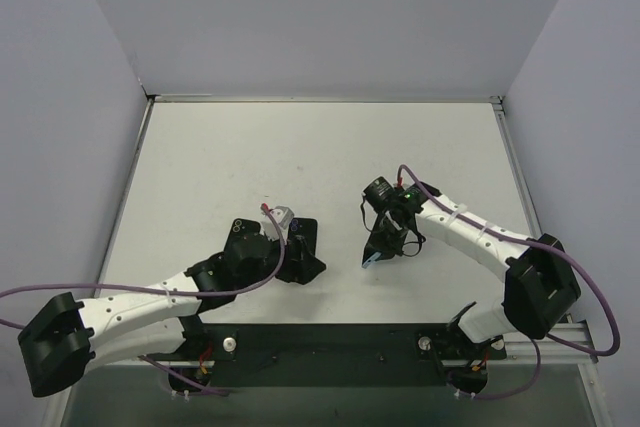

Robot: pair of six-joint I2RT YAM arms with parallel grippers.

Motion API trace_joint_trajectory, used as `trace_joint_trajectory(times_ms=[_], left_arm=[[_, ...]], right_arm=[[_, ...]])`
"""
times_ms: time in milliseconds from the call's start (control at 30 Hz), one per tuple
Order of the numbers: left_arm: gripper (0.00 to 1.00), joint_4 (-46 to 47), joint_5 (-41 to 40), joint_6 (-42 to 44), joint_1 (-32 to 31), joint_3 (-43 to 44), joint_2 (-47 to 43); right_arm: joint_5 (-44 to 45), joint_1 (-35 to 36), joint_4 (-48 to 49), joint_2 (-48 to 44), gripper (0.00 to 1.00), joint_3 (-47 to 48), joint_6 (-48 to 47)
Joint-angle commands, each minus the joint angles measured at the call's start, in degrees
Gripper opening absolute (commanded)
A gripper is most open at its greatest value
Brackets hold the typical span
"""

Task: Take the phone out of the phone case
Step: Remove the phone case from the phone.

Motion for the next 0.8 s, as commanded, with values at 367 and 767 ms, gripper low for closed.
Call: trace_joint_trajectory(times_ms=[367, 767], left_arm=[[0.77, 14.6, -15.2, 8.7, -12.6, 12.4, 16.6], [0.71, 15.3, -22.7, 13.8, -17.8, 18.0, 23.2]], right_arm=[[-6.6, -0.3, -7.3, -1.3, 0.00, 4.0, 2.0], [-7.8, -0.4, -6.3, -2.7, 0.00, 2.5, 2.5]])
